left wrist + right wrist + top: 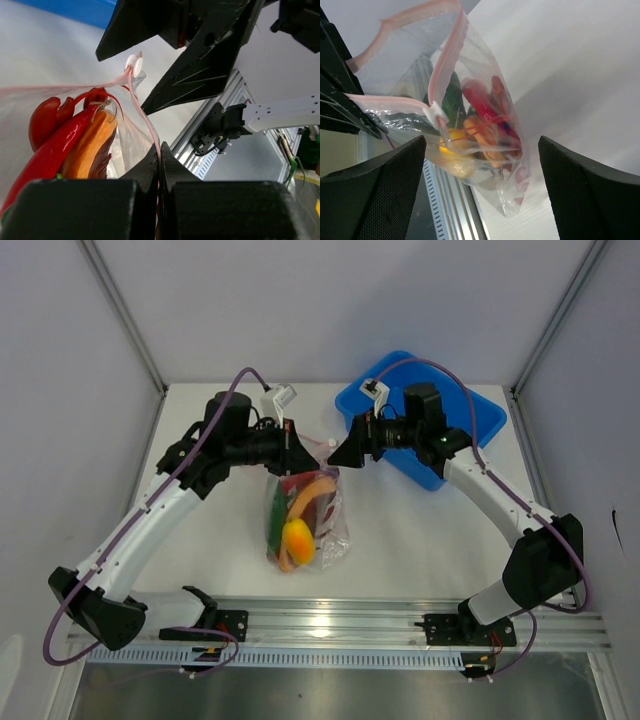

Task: Place the food in the zip-top bag and seal the zipper
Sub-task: Adjust the zipper food storage bag at the center of the board.

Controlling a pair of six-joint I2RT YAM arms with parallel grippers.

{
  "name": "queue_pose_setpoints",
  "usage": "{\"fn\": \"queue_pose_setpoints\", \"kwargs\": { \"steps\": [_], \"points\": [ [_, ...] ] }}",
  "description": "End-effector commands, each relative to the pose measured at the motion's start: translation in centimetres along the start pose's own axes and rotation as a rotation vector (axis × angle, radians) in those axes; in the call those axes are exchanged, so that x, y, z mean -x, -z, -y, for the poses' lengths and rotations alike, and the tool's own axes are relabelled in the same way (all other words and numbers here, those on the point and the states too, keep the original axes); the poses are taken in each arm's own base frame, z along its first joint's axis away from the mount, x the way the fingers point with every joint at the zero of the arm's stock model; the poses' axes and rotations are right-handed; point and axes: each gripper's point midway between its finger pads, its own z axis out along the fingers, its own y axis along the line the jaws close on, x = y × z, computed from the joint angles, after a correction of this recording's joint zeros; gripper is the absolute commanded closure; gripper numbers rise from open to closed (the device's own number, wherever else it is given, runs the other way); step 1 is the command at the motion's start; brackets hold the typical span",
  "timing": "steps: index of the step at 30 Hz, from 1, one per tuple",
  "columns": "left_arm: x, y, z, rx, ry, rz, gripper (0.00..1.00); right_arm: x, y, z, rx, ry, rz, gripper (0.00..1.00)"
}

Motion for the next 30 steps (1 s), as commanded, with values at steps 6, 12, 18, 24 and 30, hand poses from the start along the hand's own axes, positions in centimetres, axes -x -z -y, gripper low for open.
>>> {"fn": "queue_pose_setpoints", "kwargs": {
  "steps": [6, 12, 18, 24, 30],
  "points": [
    [3.1, 0.7, 3.8, -0.149, 0.000, 0.078, 0.99, 0.8, -1.2, -0.7, 0.106, 0.071, 0.055, 0.16],
    [2.9, 0.3, 3.9, -0.168, 0.025, 0.064, 1.00, 0.4, -2.0, -0.9, 0.172, 0.066, 0.045, 0.29],
    [2.6, -0.1, 3.6, -0.165, 0.034, 0.054, 0.99, 0.6, -1.9, -1.6, 0.189, 0.052, 0.074, 0.51],
    [2.1, -0.3, 3.0, -0.152, 0.035, 0.045, 1.00, 1.4, -2.4, -1.9, 0.221, -0.021, 0.083, 0.88],
    [0.9, -0.5, 1.6, -0.105, 0.026, 0.022, 0.99, 3.3, -1.6, -2.5, 0.212, 0.000, 0.099, 1.00]
  ]
}}
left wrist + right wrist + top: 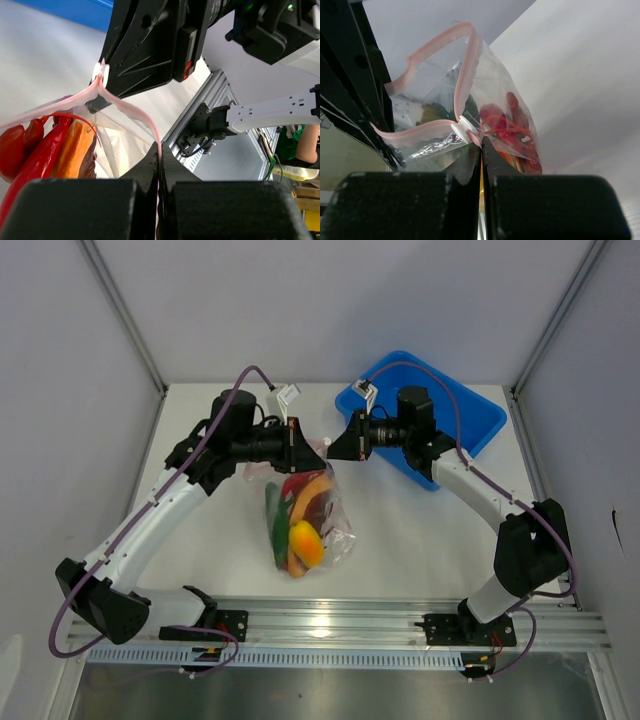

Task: Place the food in the zip-top bag and seal the zipper
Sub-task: Adjust the zipper food storage bag at the center of the board.

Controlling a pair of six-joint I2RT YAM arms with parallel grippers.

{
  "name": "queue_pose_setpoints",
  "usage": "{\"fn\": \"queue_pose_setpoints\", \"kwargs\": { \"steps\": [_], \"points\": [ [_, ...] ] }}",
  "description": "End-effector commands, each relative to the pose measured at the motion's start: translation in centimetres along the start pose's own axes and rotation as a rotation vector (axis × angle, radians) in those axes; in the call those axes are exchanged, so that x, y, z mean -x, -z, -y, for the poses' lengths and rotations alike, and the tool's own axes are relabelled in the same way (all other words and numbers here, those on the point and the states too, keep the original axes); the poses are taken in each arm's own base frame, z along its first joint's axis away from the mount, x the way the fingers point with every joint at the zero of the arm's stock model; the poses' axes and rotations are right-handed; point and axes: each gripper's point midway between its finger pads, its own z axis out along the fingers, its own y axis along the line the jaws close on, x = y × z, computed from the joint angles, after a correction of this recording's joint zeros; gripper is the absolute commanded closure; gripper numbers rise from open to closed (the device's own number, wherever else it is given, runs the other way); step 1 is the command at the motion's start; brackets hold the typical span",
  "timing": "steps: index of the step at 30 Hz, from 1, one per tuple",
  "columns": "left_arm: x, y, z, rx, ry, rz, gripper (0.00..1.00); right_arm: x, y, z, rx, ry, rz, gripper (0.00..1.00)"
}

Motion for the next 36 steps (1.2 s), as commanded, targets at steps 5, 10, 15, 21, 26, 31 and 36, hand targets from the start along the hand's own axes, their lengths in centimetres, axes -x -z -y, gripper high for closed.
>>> {"fn": "queue_pose_setpoints", "kwargs": {
  "steps": [5, 10, 15, 21, 26, 31, 36],
  "points": [
    [0.2, 0.7, 0.2, -0.010, -0.051, 0.025, 1.00, 3.4, 1.0, -1.6, 0.020, 0.069, 0.043, 1.00],
    [-0.3, 0.6, -0.9, 0.032, -0.059, 0.007, 0.99, 3.8, 2.2, -1.6, 0.000, 0.076, 0.045, 1.00],
    [-0.5, 0.9, -2.4, 0.115, -0.080, 0.010, 0.99, 3.3, 3.0, -2.2, -0.014, 0.069, -0.001, 1.00],
    [1.0, 1.8, -4.3, 0.252, -0.138, 0.059, 0.99, 2.6, 3.5, -3.5, 0.002, 0.063, -0.031, 1.00],
    [2.7, 2.0, -4.4, 0.281, -0.210, 0.095, 0.73, 2.3, 3.1, -4.6, 0.007, 0.067, -0.071, 1.00],
    [4.0, 2.2, -3.9, 0.271, -0.299, 0.116, 0.51, 2.0, 2.6, -5.4, 0.020, 0.069, -0.092, 1.00],
    [5.1, 2.4, -0.8, 0.124, -0.472, 0.156, 0.33, 1.9, 2.5, -5.9, 0.030, 0.072, -0.113, 1.00]
  ]
}}
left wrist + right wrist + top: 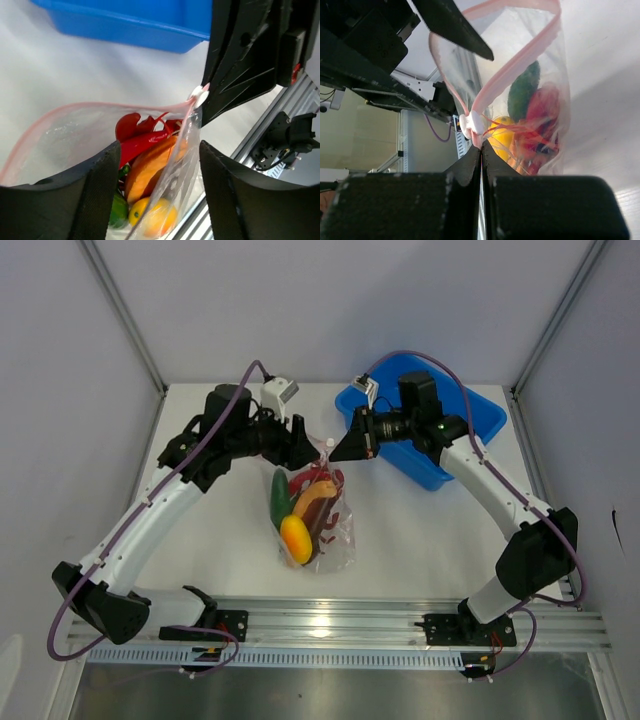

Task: Place the food in the zip-top bag and seal the zipper
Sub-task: Adjust the zipper food storage bag at the center of the board.

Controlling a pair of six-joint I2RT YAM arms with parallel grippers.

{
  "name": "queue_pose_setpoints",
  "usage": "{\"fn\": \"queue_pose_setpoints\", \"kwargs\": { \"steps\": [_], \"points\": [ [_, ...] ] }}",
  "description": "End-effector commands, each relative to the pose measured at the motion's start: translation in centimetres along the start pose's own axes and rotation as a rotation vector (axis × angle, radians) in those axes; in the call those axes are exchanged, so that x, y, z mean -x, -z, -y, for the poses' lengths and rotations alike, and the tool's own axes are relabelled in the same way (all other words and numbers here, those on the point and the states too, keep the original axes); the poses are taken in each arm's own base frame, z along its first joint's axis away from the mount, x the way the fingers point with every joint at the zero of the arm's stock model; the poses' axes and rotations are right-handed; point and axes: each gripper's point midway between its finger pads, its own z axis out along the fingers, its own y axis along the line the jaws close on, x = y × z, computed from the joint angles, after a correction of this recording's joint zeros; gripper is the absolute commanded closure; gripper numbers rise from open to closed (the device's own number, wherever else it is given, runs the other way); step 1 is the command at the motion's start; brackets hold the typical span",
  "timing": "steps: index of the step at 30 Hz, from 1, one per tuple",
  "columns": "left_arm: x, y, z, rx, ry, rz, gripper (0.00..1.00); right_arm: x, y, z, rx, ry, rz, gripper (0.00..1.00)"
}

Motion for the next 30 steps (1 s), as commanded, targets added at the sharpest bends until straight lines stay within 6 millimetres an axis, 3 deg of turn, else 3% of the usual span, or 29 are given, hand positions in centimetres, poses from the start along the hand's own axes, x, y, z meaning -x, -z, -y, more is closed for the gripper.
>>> {"fn": "queue_pose_setpoints", "kwargs": {
  "steps": [1, 9, 11, 20, 30],
  "points": [
    [3.7, 1.6, 2.5, -0.120, -0.217, 0.134, 0.30, 1.4, 0.7, -3.0, 0.046, 0.085, 0.008, 1.00],
    [5.4, 0.9, 3.6, -0.244, -0.443, 0.210, 0.24, 0.9, 0.5, -3.4, 0.054, 0.072, -0.030, 1.00],
    [5.8, 1.3, 4.3, -0.356, -0.458, 0.237, 0.25, 0.9, 0.5, -3.6, 0.056, 0.073, -0.033, 1.00],
    [5.4, 0.2, 6.9, -0.762, -0.334, 0.168, 0.25, 0.7, 0.5, -3.6, 0.057, 0.055, -0.047, 1.00],
    [3.0, -1.4, 7.4, -0.924, -0.229, 0.078, 0.29, 0.7, 0.1, -3.5, 0.057, 0.047, -0.054, 1.00]
  ]
}}
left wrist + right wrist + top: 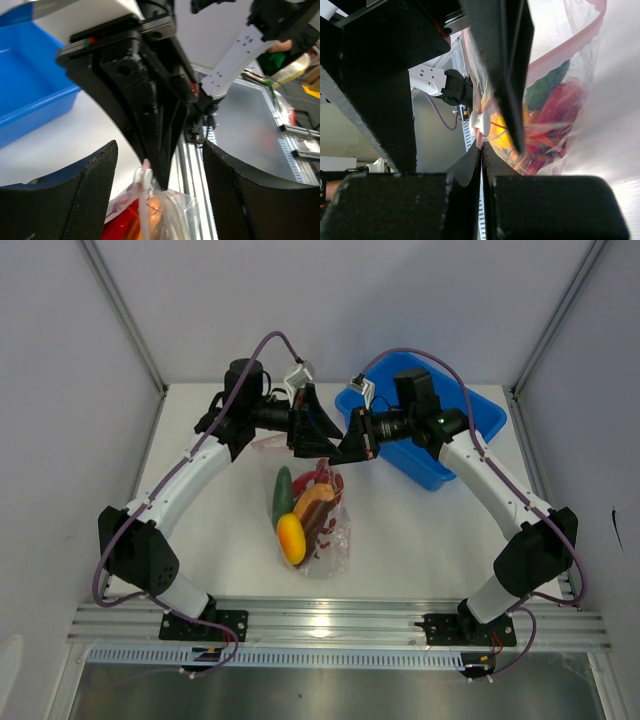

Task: Place the food in the zip-top bag and seal the zipper
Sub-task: Adjust the zipper food storage bag at the center of the board.

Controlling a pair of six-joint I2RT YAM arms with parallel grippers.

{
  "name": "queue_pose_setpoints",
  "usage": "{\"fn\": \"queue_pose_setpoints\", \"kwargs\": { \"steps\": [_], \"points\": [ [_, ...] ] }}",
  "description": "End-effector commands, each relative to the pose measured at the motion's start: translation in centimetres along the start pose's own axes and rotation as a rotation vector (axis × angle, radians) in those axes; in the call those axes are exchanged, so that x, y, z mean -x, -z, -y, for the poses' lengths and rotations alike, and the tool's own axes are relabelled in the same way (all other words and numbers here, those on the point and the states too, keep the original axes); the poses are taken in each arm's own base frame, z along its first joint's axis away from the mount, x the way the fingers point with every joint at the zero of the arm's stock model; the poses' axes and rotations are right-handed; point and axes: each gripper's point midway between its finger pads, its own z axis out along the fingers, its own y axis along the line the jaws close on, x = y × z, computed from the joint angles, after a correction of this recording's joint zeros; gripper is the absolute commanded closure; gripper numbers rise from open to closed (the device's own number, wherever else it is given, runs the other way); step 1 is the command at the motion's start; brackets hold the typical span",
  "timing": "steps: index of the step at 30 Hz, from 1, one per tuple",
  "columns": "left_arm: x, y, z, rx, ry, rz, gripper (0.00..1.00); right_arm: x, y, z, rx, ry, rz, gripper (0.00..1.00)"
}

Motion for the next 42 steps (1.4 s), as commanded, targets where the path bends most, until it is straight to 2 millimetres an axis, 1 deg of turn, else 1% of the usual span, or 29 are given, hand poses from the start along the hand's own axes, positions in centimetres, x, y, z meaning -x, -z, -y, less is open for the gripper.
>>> {"fn": "queue_pose_setpoints", "kwargs": {
  "steps": [1, 4, 5, 6, 7, 11, 15, 19, 21, 22, 25, 26, 28, 30, 31, 33, 34, 36, 38, 42],
  "points": [
    [0.5, 0.0, 2.4, -0.138, -0.035, 0.007, 0.30, 1.4, 0.2, -1.8, 0.043, 0.068, 0.019, 1.00],
    [-0.8, 0.1, 2.3, -0.123, -0.007, -0.007, 0.38, 1.4, 0.3, -1.6, 0.042, 0.067, 0.017, 1.00],
    [-1.4, 0.1, 2.2, -0.115, -0.001, -0.010, 0.44, 1.4, 0.3, -1.6, 0.042, 0.068, 0.018, 1.00],
    [-1.5, 0.3, 2.5, -0.109, -0.001, -0.009, 0.47, 1.4, 0.4, -1.7, 0.044, 0.067, 0.019, 1.00],
    [-2.4, 0.3, 2.3, -0.101, 0.025, -0.016, 0.49, 1.5, 0.6, -1.6, 0.044, 0.069, 0.022, 1.00],
    [-3.8, 0.3, 1.5, -0.057, 0.070, -0.040, 0.56, 1.4, 0.8, -1.7, 0.046, 0.067, 0.021, 1.00],
    [-4.2, 0.5, 0.7, 0.015, 0.054, -0.048, 0.57, 1.1, 0.8, -1.8, 0.050, 0.063, 0.017, 1.00],
    [-4.5, 0.8, -0.1, 0.092, 0.056, -0.052, 0.62, 0.9, 0.9, -1.9, 0.050, 0.066, 0.019, 1.00],
    [-4.4, 1.0, -0.6, 0.138, 0.066, -0.055, 0.69, 0.8, 1.0, -2.0, 0.050, 0.064, 0.018, 1.00],
    [-4.2, 1.3, -1.0, 0.175, 0.064, -0.053, 0.75, 0.7, 1.0, -2.0, 0.050, 0.063, 0.017, 1.00],
    [-4.2, 1.7, -1.3, 0.229, 0.078, -0.059, 0.84, 0.8, 1.0, -1.9, 0.050, 0.066, 0.017, 1.00],
    [-4.0, 2.0, -1.4, 0.265, 0.067, -0.055, 0.83, 0.7, 1.0, -2.0, 0.054, 0.066, 0.015, 1.00],
    [-4.0, 2.4, -1.5, 0.303, 0.072, -0.059, 0.81, 0.8, 0.9, -1.9, 0.059, 0.068, 0.015, 1.00],
    [-3.7, 2.9, -1.5, 0.348, 0.062, -0.062, 0.81, 0.8, 0.8, -1.8, 0.065, 0.065, 0.014, 1.00],
    [-4.1, 3.1, -1.5, 0.363, 0.079, -0.076, 0.81, 0.9, 0.7, -1.8, 0.065, 0.069, 0.016, 1.00],
    [-4.0, 3.6, -1.4, 0.401, 0.073, -0.081, 0.81, 0.9, 0.7, -1.8, 0.071, 0.072, 0.015, 1.00],
    [-4.4, 3.9, -1.3, 0.415, 0.083, -0.093, 0.81, 1.0, 0.7, -1.8, 0.073, 0.074, 0.016, 1.00],
    [-4.4, 4.4, -1.3, 0.460, 0.085, -0.097, 0.80, 0.9, 0.5, -1.7, 0.078, 0.074, 0.013, 1.00],
    [-4.5, 4.8, -1.0, 0.476, 0.097, -0.111, 0.78, 0.9, 0.5, -1.7, 0.081, 0.074, 0.012, 1.00],
    [-4.9, 5.2, -0.8, 0.504, 0.120, -0.123, 0.79, 0.9, 0.3, -1.7, 0.093, 0.075, 0.010, 1.00]
  ]
}}
